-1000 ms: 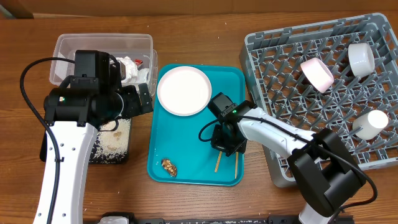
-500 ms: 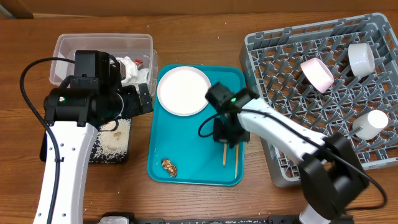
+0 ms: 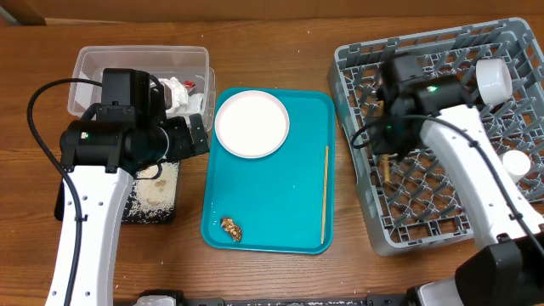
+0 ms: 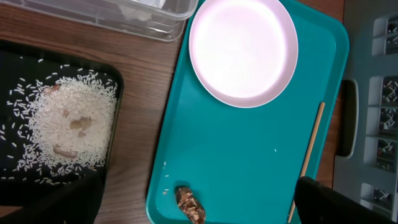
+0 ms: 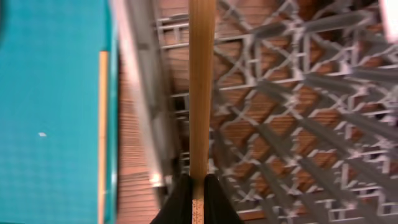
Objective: Sort waste into correct bins and load items into the dishwasher
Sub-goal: 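Place the chopsticks into the dish rack's left edge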
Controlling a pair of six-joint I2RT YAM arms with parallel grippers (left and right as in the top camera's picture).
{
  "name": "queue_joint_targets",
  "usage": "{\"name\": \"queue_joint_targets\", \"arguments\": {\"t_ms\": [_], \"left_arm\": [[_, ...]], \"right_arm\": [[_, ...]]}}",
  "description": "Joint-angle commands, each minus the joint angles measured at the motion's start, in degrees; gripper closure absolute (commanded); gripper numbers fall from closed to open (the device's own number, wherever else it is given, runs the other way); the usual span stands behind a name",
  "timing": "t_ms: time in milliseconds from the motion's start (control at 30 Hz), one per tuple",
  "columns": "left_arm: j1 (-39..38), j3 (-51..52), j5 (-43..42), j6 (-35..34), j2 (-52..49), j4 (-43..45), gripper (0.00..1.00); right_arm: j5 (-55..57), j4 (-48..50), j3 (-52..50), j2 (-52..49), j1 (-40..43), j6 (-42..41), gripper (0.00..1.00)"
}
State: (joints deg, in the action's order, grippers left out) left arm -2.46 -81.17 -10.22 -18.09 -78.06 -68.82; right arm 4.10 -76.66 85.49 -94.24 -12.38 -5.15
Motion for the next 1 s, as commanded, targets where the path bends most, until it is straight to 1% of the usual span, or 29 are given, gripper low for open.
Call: {"name": "queue_joint_targets", "arguments": {"t_ms": [0, 167, 467, 500, 600, 667, 767, 833, 967], "left_arm": [[0.20, -0.96, 0.28, -0.35, -0.37, 0.02, 0.00], [0.20, -0.96, 0.31, -0.35, -0.37, 0.02, 0.00], [0.20, -0.96, 0.31, -0.35, -0.37, 0.04, 0.00], [0.20, -0.96, 0.31, -0.35, -0.37, 0.04, 0.00], [0.20, -0.96, 0.31, -0.35, -0.37, 0.04, 0.00], [0.20, -0.96, 0.28, -0.35, -0.37, 0.04, 0.00], [0.20, -0.96, 0.28, -0.35, -0.37, 0.04, 0.00], [0.20, -0.96, 0.31, -0.35, -0.37, 0.07, 0.00], [0.20, -0.96, 0.28, -0.35, -0.37, 0.04, 0.00]], "right_arm": [[0.74, 0.00, -0.04, 0.24, 1.97, 4.83, 0.96], [-1.88, 0.04, -1.44, -0.24, 1.84, 5.66, 0.96], [-2.86, 3.80, -9.68, -0.26, 1.36, 5.57, 0.95], [-2.89, 3.98, -9.75, -0.26, 1.36, 5.33, 0.92], [-2.89, 4.11, -9.73, -0.24, 1.36, 5.35, 0.87], [-2.89, 4.17, -9.60, -0.24, 1.36, 4.92, 0.85], [-2.89, 3.91, -8.37, -0.24, 1.36, 3.50, 0.79], [-2.91, 2.49, -6.08, -0.22, 1.36, 3.39, 0.77], [-3.58, -0.79, -1.18, -0.20, 1.27, 1.44, 0.76]]}}
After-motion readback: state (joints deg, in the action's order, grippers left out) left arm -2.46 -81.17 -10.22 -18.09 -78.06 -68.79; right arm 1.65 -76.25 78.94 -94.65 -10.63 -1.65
